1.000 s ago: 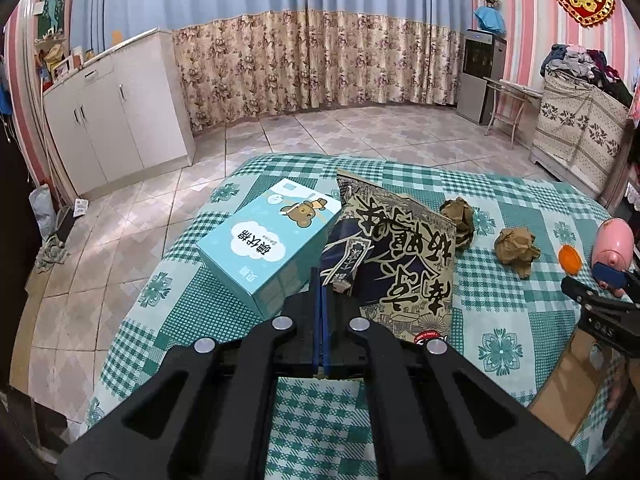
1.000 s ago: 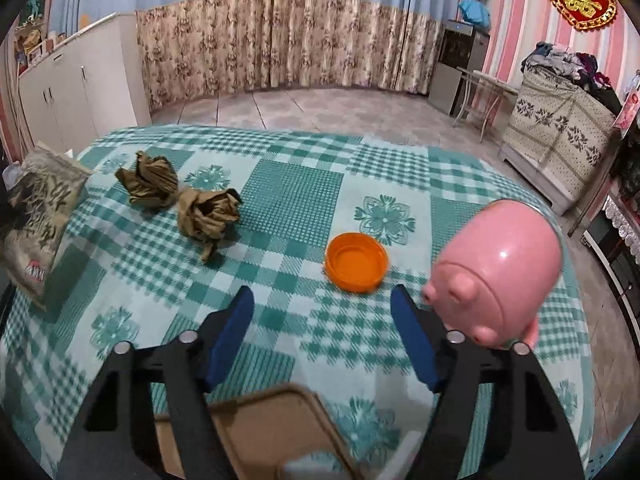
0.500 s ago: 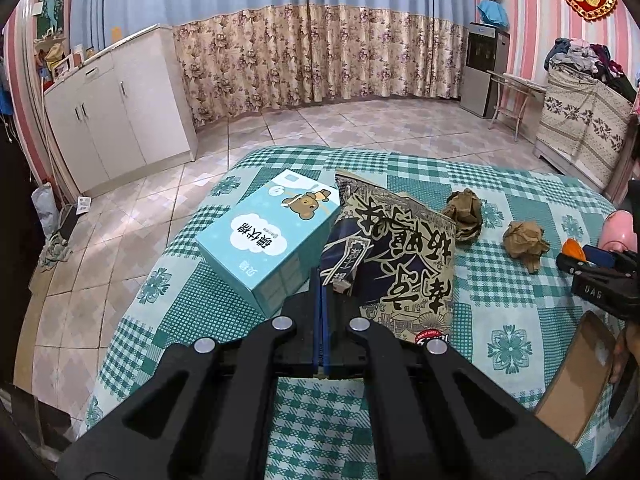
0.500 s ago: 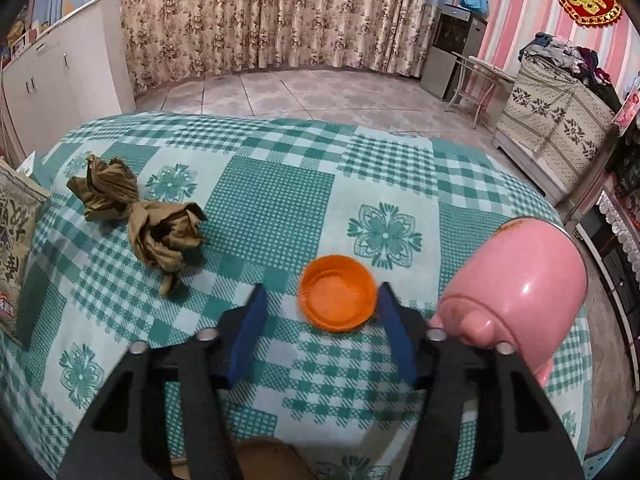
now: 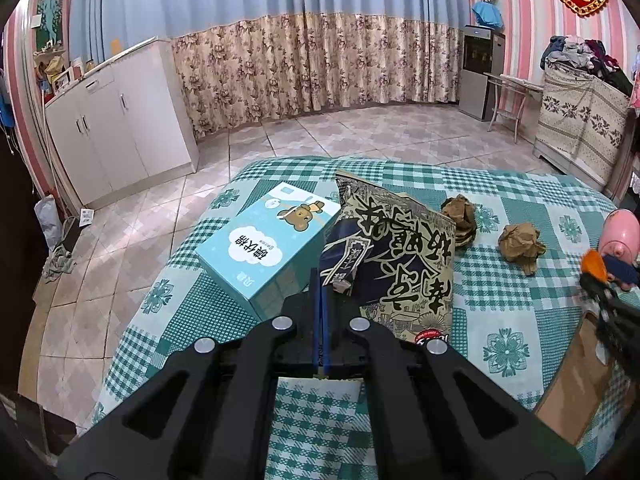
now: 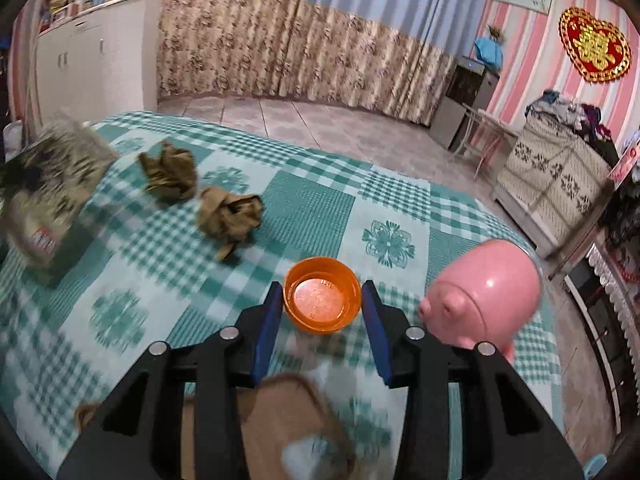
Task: Collect trash
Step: 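Grasp the small orange cup with the right gripper while the left holds the snack bag, then carry the snack bag and orange cup with both grippers over the blue basket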
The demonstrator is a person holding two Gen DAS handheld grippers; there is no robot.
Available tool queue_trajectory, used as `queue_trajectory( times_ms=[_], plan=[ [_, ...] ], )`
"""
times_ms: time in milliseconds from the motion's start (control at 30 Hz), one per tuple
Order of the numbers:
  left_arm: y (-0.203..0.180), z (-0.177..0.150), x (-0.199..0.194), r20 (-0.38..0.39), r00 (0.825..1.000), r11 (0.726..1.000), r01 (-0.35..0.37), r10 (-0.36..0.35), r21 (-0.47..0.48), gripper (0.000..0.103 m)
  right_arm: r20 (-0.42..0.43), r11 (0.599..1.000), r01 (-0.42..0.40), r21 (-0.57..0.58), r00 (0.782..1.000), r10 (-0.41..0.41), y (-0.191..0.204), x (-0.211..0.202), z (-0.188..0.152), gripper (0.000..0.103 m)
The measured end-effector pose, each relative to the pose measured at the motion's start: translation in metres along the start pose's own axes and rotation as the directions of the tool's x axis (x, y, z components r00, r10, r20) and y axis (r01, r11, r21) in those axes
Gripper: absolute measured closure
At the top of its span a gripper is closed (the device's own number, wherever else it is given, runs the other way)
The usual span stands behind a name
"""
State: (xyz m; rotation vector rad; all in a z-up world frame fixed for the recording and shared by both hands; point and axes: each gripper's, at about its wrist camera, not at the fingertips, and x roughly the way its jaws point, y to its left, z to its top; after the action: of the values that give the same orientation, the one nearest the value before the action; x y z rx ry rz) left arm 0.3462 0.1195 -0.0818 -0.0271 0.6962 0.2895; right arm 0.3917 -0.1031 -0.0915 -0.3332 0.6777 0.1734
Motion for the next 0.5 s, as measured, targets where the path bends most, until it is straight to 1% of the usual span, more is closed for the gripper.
queue_trajectory(
  times_ms=[100,200,300,400,500],
  plan=[
    [-0.004,-0.001,-0.004,0.009,1.000,1.000,0.007,-0.008,0.012,0.103,0.014,1.000,0.014,-0.011,1.000,-0.014,-0.004,-0.023,-0.011,0.062],
    [-0.012,-0.002,-0.013,0.029,0.999,1.000,0.016,-0.016,0.027,0.103,0.022,0.999,0.039,-0.002,0.999,-0.039,-0.021,-0.049,-0.028,0.063],
    [-0.021,-0.004,-0.028,0.047,0.998,0.998,0.039,-0.041,0.041,0.103,0.013,0.997,0.054,0.046,0.998,-0.054,-0.040,-0.076,-0.048,0.062],
    [-0.035,-0.012,-0.046,0.057,0.997,0.996,0.042,-0.046,0.075,0.103,-0.013,0.994,0.083,0.072,0.997,-0.082,-0.058,-0.098,-0.069,0.062],
    [-0.054,-0.017,-0.065,0.066,0.995,0.992,0.062,-0.069,0.111,0.103,-0.030,0.987,0.115,0.115,0.993,-0.112,-0.082,-0.125,-0.093,0.062]
  ],
)
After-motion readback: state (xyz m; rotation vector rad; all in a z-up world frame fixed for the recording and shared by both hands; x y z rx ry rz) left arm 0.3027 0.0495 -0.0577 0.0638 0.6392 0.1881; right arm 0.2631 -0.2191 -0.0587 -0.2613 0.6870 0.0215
